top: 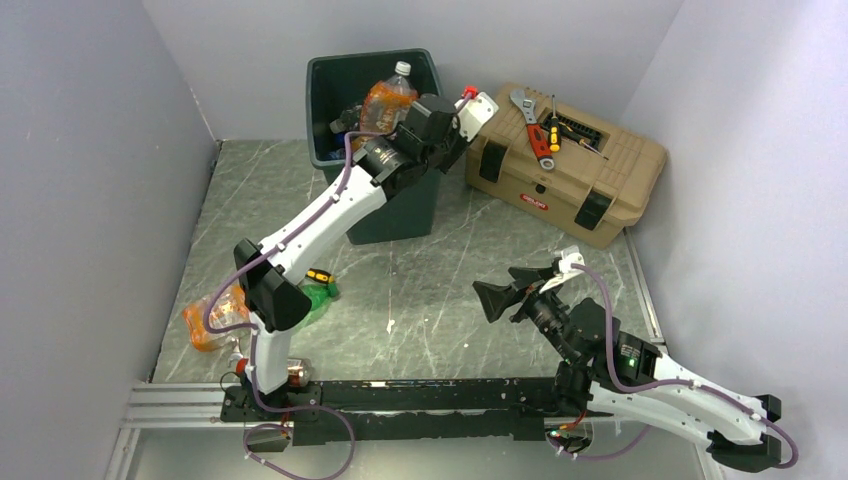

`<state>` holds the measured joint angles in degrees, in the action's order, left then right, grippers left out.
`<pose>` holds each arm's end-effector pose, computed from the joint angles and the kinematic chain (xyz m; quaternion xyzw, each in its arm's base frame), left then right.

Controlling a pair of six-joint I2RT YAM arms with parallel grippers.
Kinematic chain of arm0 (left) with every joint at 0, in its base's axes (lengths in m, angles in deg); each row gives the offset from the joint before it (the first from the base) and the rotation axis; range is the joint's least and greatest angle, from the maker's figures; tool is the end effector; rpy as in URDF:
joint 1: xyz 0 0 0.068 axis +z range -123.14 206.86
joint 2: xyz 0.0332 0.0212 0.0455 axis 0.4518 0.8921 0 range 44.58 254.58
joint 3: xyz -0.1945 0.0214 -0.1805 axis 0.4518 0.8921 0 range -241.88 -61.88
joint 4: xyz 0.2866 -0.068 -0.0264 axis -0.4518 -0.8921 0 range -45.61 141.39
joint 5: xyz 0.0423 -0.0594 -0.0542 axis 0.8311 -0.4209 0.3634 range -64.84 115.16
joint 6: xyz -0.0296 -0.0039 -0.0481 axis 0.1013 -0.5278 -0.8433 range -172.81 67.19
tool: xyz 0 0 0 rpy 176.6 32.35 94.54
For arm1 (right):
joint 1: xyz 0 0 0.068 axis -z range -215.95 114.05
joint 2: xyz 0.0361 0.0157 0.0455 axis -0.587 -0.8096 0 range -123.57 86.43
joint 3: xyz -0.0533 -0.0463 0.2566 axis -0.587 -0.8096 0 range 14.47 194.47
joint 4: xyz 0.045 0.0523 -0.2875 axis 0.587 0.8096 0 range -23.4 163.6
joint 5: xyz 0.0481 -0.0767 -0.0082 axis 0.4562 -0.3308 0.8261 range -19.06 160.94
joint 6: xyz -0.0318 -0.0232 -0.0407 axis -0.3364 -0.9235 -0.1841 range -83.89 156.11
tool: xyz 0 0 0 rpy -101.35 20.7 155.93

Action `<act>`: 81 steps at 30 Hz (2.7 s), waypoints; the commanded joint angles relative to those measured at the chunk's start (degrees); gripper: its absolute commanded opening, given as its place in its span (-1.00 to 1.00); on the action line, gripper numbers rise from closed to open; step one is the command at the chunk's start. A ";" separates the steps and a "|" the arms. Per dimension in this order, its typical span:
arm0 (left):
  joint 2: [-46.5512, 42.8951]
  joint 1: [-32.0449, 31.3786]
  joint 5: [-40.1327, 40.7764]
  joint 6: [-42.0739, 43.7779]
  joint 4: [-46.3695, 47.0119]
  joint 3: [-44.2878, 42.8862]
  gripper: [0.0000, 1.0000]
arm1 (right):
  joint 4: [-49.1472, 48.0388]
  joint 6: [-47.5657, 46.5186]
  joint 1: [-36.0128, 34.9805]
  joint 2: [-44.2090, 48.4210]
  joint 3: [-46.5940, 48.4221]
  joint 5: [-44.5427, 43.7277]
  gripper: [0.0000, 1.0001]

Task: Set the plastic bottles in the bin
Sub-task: Move the trash bin to the center of the board, then pick up the plastic bottle from the corner of the board.

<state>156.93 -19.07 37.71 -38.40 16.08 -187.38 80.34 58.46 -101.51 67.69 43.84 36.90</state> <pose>0.3418 -0.3406 0.4313 0.3618 0.7438 -0.0633 0.5584 0.0816 0.1261 0.3013 -0.0685 0.7196 0.3034 0.6208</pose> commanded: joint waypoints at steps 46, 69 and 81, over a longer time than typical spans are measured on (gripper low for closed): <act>-74.89 -4.05 39.27 -29.81 -8.04 56.77 0.99 | -0.34 -2.77 -0.18 -6.69 4.06 17.35 0.98; -85.43 -3.80 46.77 -41.62 -13.46 71.99 0.93 | -32.30 -5.64 -3.17 -74.88 22.03 40.06 0.98; -89.75 -3.20 43.45 -41.69 -14.80 73.03 0.93 | -31.87 -4.49 -4.94 -94.02 41.17 55.25 0.99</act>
<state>67.71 -22.70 82.46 -78.24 1.35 -114.40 49.63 53.45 -105.44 -23.21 79.11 86.34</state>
